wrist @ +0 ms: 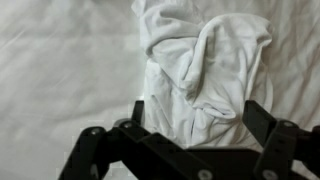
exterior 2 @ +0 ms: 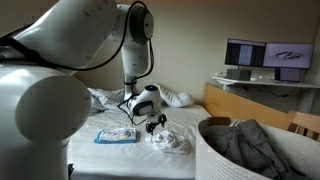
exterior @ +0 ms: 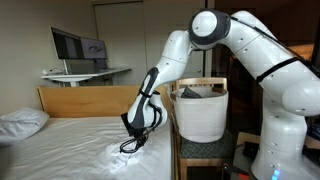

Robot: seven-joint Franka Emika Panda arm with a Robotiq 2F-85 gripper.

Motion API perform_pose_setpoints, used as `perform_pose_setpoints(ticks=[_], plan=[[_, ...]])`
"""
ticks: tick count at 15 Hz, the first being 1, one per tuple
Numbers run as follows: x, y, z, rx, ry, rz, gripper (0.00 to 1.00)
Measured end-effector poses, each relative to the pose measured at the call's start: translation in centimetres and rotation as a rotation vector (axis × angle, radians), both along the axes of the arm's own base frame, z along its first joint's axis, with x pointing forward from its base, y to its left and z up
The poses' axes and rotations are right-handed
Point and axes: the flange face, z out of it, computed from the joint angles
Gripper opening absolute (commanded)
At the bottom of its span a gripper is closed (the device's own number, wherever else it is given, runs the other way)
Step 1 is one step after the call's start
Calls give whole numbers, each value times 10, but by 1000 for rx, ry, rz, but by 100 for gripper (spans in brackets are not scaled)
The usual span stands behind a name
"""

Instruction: Put the clothes in the laundry bag

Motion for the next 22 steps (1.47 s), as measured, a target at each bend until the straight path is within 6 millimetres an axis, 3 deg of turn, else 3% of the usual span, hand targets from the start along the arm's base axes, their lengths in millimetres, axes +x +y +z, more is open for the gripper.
perform_pose_setpoints(ticks=[7, 14, 22], plan=[[4, -1, -4, -8, -1, -1, 100], [30, -2, -41, -48, -26, -17, 100], [77, 23, -88, -97, -139, -38, 100]])
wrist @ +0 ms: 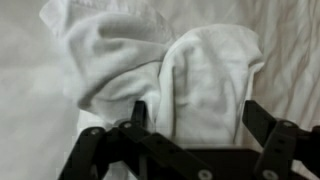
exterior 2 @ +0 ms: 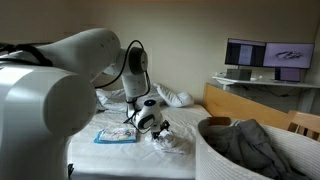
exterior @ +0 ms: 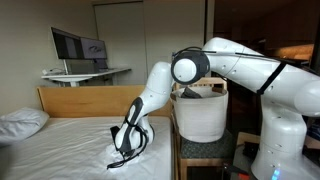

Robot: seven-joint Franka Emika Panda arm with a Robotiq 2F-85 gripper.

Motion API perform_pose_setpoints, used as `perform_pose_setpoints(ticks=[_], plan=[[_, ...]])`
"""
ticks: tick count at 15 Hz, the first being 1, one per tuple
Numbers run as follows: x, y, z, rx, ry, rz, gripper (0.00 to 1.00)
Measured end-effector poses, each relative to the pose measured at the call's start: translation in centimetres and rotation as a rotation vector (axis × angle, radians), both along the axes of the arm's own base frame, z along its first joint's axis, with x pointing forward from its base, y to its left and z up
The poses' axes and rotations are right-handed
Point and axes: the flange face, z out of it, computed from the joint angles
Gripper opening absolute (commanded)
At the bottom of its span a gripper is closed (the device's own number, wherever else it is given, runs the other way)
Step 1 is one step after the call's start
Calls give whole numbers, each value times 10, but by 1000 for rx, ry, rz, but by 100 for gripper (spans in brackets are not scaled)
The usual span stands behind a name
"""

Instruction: Put the clothes in the laundry bag

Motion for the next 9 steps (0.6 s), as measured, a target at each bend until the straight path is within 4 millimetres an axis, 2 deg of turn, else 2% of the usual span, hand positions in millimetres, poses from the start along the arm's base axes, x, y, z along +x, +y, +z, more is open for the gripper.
perform_pose_setpoints(ticks=[6, 7, 8, 9], plan=[[12, -4, -28, -117, -46, -21, 100], [11, -2, -31, -142, -47, -17, 75], [10, 0, -32, -173, -46, -8, 74], [9, 3, -33, -201, -37, 1, 67]])
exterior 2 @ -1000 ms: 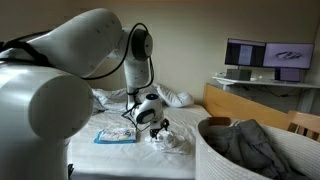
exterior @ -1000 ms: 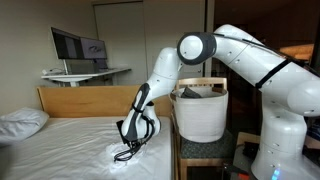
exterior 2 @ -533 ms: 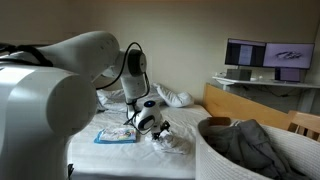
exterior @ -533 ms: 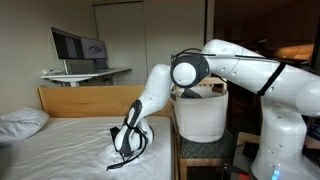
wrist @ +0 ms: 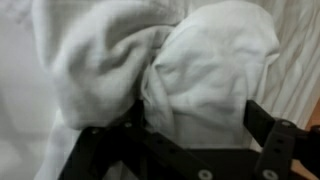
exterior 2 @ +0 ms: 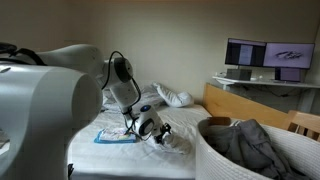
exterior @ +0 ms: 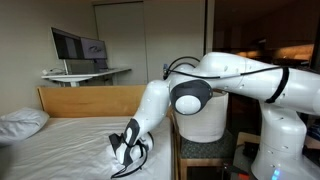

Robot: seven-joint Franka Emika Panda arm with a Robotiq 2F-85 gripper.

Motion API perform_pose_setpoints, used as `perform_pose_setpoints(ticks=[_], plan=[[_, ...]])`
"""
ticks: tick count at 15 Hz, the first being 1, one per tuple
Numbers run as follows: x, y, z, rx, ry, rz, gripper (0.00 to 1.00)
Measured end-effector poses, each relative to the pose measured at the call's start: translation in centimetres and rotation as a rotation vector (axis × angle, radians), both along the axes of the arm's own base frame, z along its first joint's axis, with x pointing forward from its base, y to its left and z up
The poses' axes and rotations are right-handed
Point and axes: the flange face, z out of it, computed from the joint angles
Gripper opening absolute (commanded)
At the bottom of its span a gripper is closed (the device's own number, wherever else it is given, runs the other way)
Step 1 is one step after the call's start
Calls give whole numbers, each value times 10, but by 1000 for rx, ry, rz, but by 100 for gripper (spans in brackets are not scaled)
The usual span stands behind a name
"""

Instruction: Put the clothes in the laundry bag

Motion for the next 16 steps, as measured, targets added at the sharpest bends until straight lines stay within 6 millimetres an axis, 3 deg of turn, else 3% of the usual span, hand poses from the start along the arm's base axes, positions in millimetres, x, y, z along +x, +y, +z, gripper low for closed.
perform_pose_setpoints(ticks=[9, 14, 16], plan=[[3, 19, -2, -152, 143, 21, 12], [7, 22, -5, -213, 208, 18, 12], [11, 19, 7, -255, 262, 13, 13]])
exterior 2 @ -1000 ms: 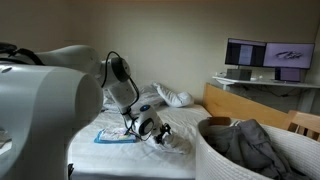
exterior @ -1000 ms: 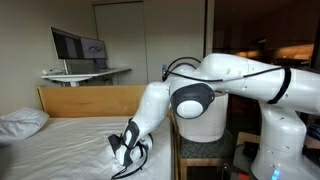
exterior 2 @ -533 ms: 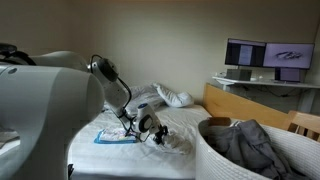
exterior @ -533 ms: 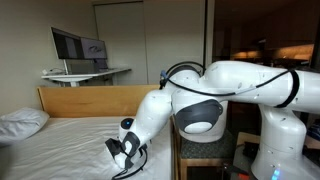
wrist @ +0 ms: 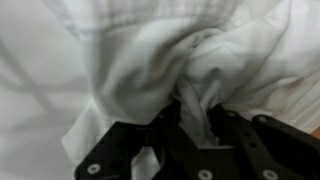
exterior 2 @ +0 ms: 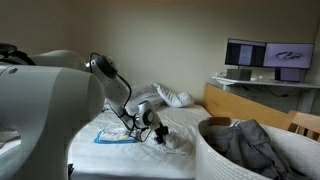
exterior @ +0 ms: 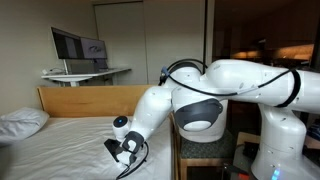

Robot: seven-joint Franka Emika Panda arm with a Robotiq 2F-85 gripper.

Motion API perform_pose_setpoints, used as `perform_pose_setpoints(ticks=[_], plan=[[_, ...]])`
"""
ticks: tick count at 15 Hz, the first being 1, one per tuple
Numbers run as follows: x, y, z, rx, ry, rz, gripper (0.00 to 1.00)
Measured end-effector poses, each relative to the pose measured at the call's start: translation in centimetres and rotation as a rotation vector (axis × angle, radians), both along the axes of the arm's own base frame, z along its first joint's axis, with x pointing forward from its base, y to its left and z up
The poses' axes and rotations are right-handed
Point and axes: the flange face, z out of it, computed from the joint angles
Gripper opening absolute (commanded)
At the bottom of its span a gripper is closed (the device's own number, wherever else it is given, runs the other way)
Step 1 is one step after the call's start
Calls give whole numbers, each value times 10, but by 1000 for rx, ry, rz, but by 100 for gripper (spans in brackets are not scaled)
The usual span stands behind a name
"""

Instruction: Put the clothes in the laundry bag

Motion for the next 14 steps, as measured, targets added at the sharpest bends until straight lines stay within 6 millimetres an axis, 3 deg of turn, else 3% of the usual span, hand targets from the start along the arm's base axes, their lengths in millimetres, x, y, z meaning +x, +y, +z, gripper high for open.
perform_pose_setpoints(ticks=[3, 8, 14], plan=[[11, -20, 42, -50, 118, -27, 13], [36, -60, 138, -54, 239, -102, 13], [72, -65, 242, 121, 238, -178, 13]])
